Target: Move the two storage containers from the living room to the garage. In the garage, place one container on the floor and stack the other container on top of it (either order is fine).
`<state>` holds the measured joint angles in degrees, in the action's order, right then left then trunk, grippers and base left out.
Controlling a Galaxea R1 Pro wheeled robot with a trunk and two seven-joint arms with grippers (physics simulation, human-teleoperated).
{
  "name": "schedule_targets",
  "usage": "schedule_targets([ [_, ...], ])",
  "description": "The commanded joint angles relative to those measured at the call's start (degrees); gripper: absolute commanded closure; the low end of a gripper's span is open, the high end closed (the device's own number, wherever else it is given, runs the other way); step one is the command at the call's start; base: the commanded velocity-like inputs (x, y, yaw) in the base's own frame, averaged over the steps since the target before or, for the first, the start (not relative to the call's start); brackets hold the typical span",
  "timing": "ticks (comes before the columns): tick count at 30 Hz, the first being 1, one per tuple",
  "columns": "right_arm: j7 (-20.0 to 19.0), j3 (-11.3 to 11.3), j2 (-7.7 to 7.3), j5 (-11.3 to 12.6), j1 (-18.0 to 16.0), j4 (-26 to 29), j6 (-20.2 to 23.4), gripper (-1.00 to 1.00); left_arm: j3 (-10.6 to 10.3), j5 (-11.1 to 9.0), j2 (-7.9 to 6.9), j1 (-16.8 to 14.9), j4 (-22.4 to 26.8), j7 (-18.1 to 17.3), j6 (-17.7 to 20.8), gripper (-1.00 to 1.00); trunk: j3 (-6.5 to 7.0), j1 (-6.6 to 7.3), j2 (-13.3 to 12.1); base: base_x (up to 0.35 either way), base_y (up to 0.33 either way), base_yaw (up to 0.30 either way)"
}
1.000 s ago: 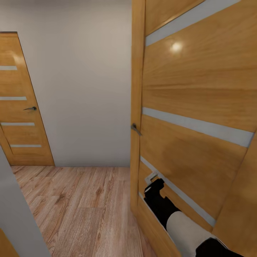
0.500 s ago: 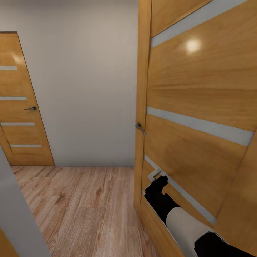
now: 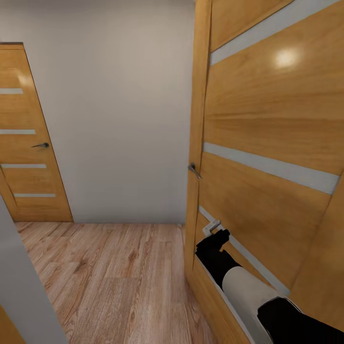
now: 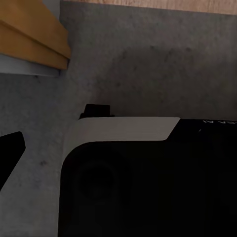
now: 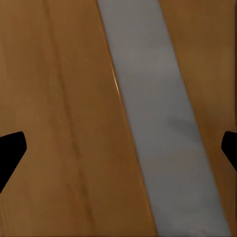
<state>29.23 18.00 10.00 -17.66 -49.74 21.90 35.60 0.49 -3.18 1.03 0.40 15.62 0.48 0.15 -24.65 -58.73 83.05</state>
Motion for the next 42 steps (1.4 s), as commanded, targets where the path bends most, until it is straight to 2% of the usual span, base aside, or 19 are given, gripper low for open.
schedule_targets([
  [1,0.27,-0.19,0.00,-0.86,-0.17,-0.16,0.82,-1.00,0.06,-0.34,0.00,0.05,0.15,0.05,0.02,-1.00,-0.05,0.00,0.03,0.000,0.000,0.000],
  [13,0.37,-0.87,0.00,-0.80,-1.37,-0.46,0.87,-1.00,0.05,-0.34,0.02,0.04,0.12,0.05,-0.06,-1.00,-0.05,0.00,0.03,0.000,0.000,0.000],
  [15,0.39,-2.16,0.00,-0.80,-2.01,-0.46,0.87,-1.00,0.09,-0.34,0.02,0.05,0.12,0.05,-0.06,-1.00,-0.05,0.00,0.03,0.000,0.000,0.000],
  [21,0.44,-3.70,-0.10,-0.80,-2.53,-0.46,0.97,-1.00,0.05,-0.34,-0.03,0.04,0.11,0.05,-0.06,-1.00,-0.05,0.00,0.03,0.000,0.000,0.000],
  [25,0.51,-3.98,-0.96,-0.80,-3.28,-0.50,1.54,-1.00,0.04,-0.34,-0.06,0.04,0.11,0.05,-0.06,-1.00,-0.05,0.00,0.03,0.000,0.000,0.000],
  [36,2.38,-4.02,-1.45,-0.80,-3.68,-0.49,1.84,-1.00,0.04,-0.34,-0.06,0.04,0.11,0.05,-0.08,-1.00,-0.05,0.00,0.03,0.000,0.000,0.000],
  [42,2.48,-4.03,-2.87,-0.62,-5.46,-2.54,1.67,-1.00,0.04,-0.34,-0.06,0.05,0.11,0.05,-0.08,-1.00,-0.05,0.00,0.03,0.000,0.000,0.000],
])
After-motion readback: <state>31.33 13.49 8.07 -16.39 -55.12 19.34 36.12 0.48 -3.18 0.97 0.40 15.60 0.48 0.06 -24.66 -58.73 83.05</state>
